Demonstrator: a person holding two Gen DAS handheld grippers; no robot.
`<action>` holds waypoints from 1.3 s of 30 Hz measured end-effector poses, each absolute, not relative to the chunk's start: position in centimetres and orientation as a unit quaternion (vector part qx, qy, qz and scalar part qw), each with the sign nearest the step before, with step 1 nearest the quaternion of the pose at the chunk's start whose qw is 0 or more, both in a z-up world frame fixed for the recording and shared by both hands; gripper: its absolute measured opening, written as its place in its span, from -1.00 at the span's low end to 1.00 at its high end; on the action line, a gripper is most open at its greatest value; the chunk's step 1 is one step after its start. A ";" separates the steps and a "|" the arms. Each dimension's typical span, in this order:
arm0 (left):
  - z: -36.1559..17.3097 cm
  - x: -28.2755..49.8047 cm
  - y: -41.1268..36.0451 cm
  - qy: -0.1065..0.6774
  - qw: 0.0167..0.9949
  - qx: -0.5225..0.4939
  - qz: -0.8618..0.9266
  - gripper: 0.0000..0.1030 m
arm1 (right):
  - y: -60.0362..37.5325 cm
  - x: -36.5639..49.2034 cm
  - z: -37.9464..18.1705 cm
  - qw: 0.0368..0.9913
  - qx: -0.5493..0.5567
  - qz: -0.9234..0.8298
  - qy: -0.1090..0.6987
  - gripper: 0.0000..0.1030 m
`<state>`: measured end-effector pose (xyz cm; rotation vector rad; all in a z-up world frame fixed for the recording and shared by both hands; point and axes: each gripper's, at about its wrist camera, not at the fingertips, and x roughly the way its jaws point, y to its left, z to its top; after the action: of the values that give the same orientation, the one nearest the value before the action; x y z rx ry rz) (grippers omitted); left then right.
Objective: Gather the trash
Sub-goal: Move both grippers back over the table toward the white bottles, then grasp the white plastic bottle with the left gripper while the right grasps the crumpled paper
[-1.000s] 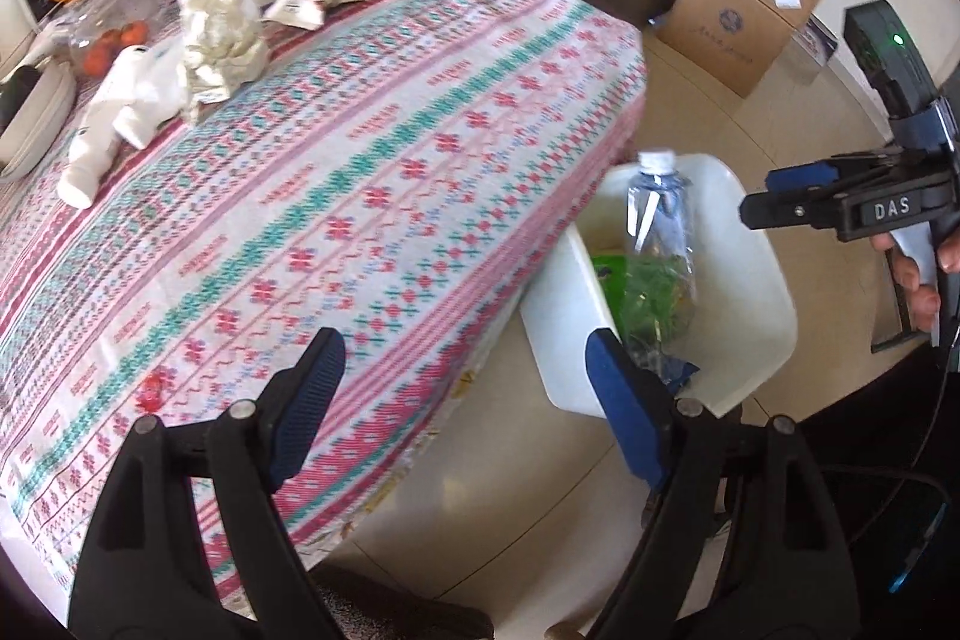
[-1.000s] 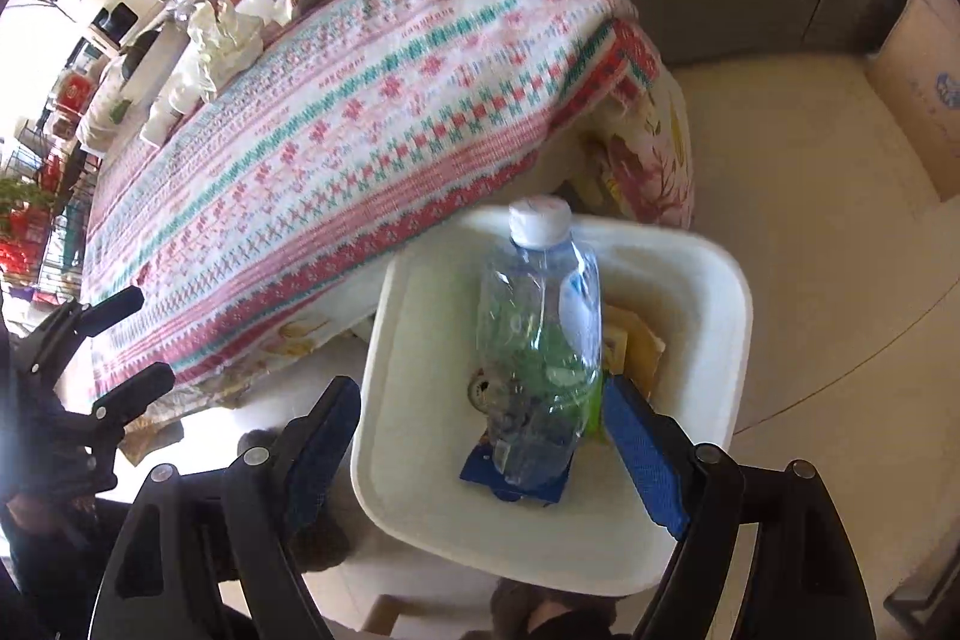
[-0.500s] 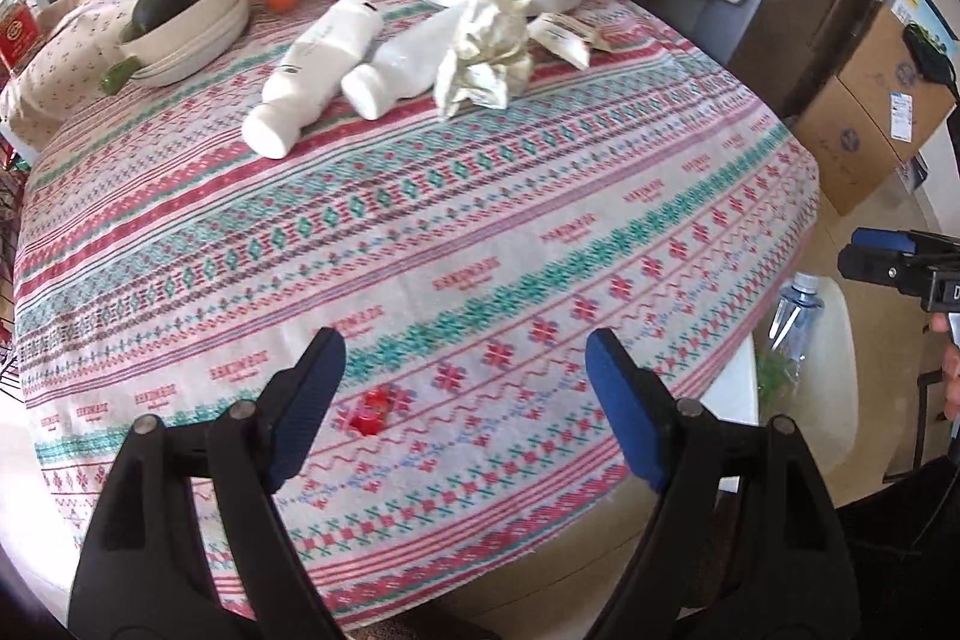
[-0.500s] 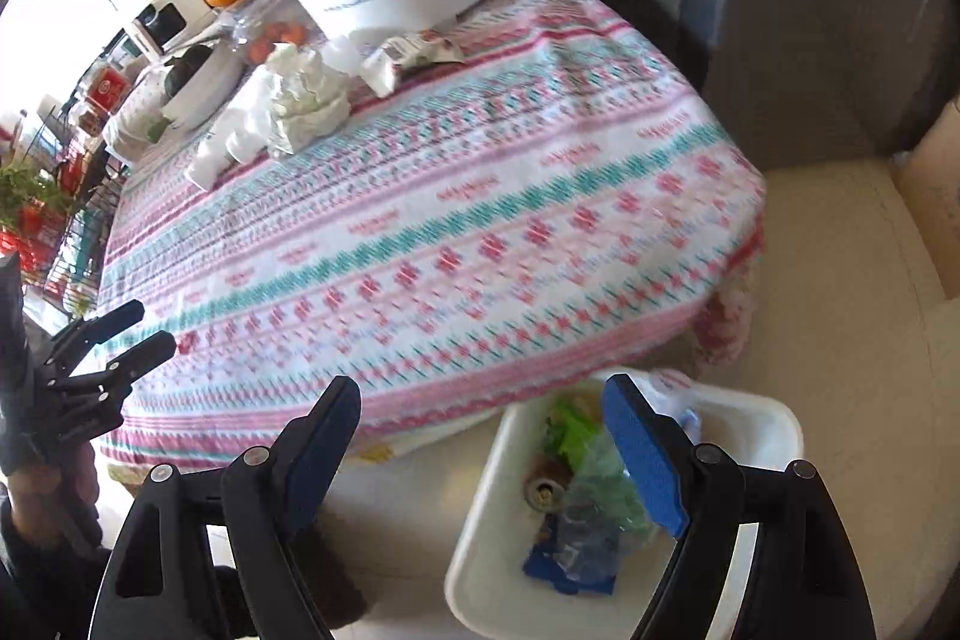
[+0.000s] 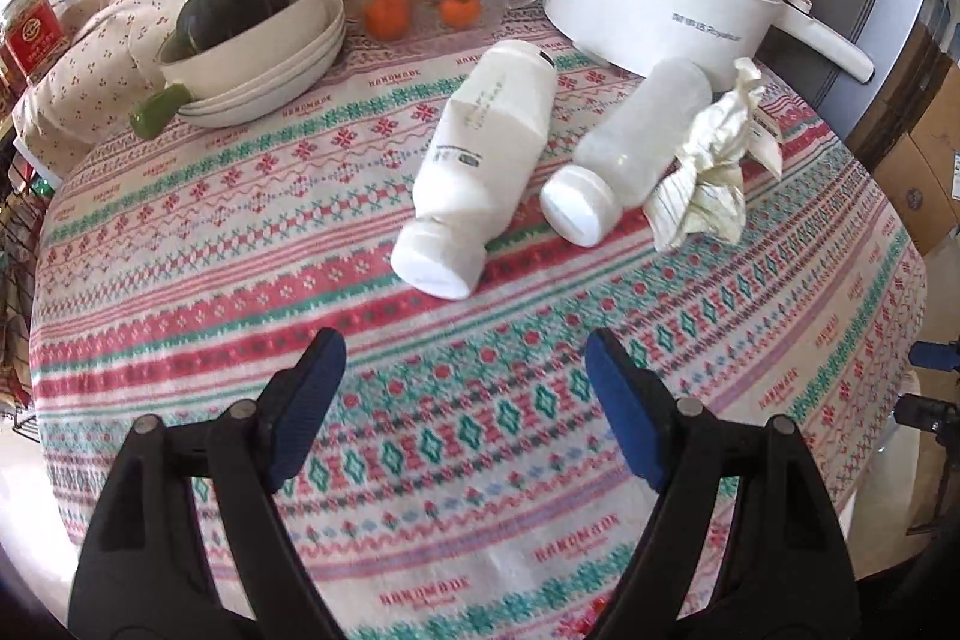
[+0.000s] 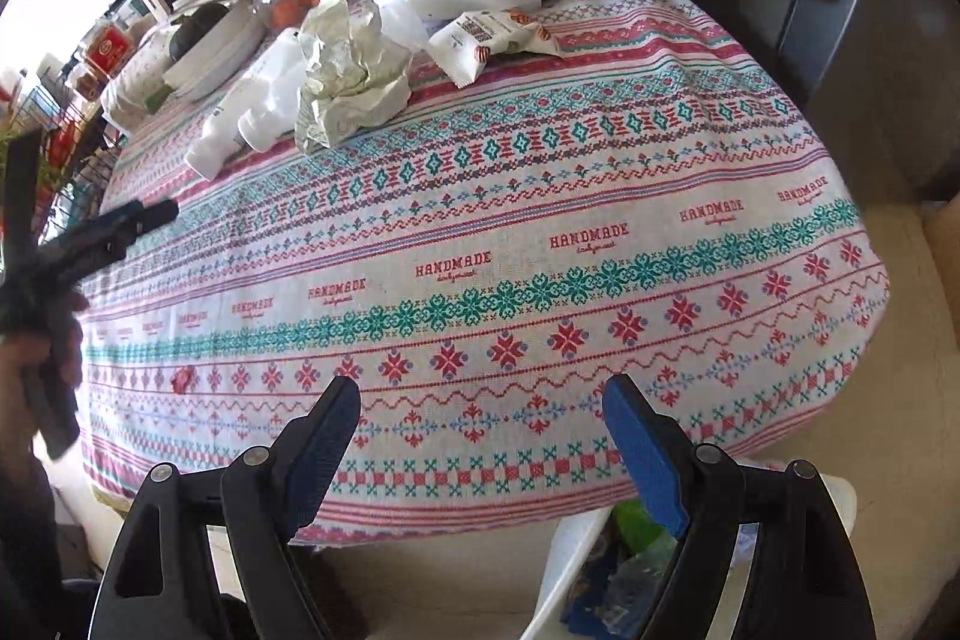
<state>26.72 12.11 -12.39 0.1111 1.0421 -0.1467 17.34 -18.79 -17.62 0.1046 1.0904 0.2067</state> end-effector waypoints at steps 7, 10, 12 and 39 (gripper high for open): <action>-14.1 29.0 12.5 0.451 0.886 0.058 -0.095 0.41 | -18.4 18.7 -18.6 0.847 0.039 0.090 0.522 0.64; -14.7 29.7 12.6 0.449 0.886 0.053 -0.105 0.22 | -18.1 19.1 -18.6 0.850 0.043 0.088 0.518 0.64; -15.1 30.0 12.5 0.452 0.884 0.054 -0.105 -0.09 | -17.7 19.5 -18.4 0.853 0.048 0.089 0.513 0.64; -12.4 23.0 16.1 0.436 0.894 0.003 -0.106 -0.16 | -8.1 32.4 -19.1 0.897 0.113 0.078 0.420 0.41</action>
<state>23.03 16.08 -12.44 0.0061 0.9038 -0.2194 32.41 -8.14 -19.13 0.2336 0.8694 0.1611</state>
